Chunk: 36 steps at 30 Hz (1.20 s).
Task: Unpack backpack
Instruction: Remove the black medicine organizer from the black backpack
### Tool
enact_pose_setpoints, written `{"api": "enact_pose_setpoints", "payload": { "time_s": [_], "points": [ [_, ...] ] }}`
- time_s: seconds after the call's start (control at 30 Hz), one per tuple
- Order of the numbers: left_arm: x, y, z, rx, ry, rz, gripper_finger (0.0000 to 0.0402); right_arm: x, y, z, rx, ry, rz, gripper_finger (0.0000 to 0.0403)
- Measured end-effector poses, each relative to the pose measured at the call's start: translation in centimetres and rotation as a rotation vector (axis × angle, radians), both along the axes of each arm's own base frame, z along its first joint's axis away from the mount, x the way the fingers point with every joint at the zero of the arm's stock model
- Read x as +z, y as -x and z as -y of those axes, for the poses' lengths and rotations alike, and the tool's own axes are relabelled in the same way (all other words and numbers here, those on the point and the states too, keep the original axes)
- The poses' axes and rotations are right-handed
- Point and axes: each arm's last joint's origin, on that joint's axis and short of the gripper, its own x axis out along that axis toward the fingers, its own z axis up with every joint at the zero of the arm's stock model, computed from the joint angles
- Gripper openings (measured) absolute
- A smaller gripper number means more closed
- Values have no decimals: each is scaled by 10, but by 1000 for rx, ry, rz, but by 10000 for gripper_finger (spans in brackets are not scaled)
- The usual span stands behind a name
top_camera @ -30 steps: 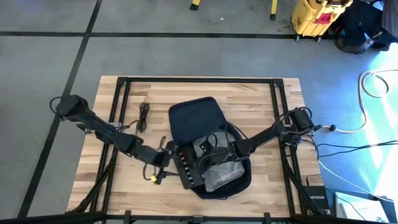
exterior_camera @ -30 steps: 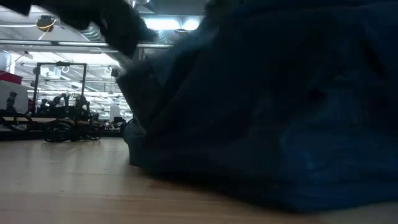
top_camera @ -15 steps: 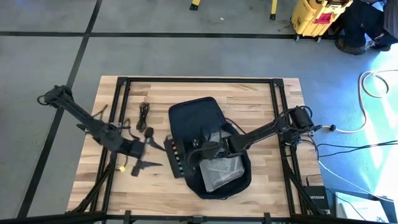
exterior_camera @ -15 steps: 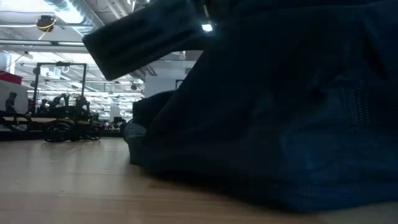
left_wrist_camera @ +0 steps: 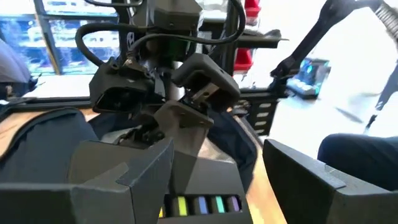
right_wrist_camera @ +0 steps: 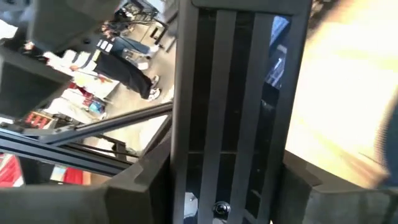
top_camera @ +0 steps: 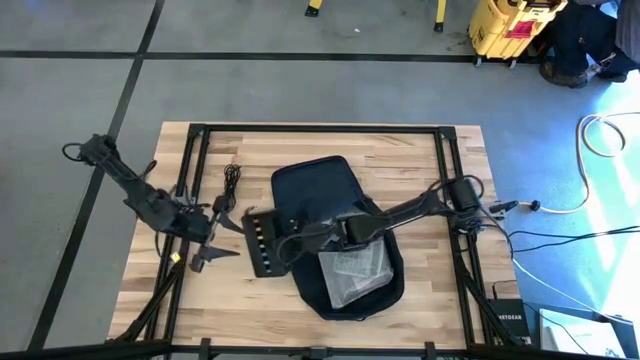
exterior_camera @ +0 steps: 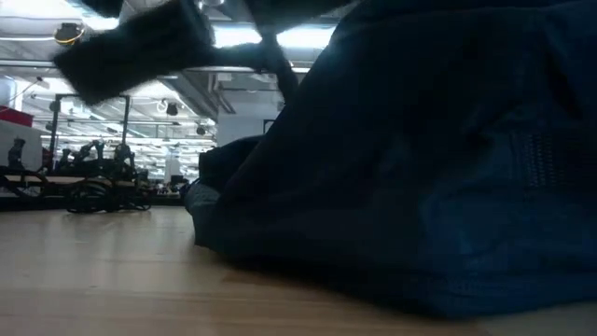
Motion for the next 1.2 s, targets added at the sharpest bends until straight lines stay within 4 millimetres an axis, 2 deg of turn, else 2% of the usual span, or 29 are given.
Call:
{"api": "enact_pose_setpoints", "payload": {
  "time_s": [0.17,0.27,0.33,0.43,0.63,0.73,0.87,1.03,1.2],
  "points": [
    [6,20,-9,-49,84,55,237,-2,-28,-7,14,54,-87,169],
    [9,31,-16,-67,105,80,237,5,-40,-11,34,114,-184,169],
    [11,38,-21,-73,114,93,237,17,-45,-11,46,150,-225,169],
    [11,45,-27,-95,129,100,237,29,-53,-9,54,177,-268,169],
    [9,57,-35,-170,171,94,237,32,-66,5,130,238,-294,170],
    [8,60,-37,-193,192,92,237,32,-69,28,151,309,-316,170],
    [7,61,-37,-196,200,74,237,31,-74,70,181,389,-330,170],
    [1,58,-34,-203,219,-5,237,33,-76,129,210,514,-331,170],
    [-6,53,-28,-201,212,-88,237,33,-70,196,221,604,-338,170]
  ]
}}
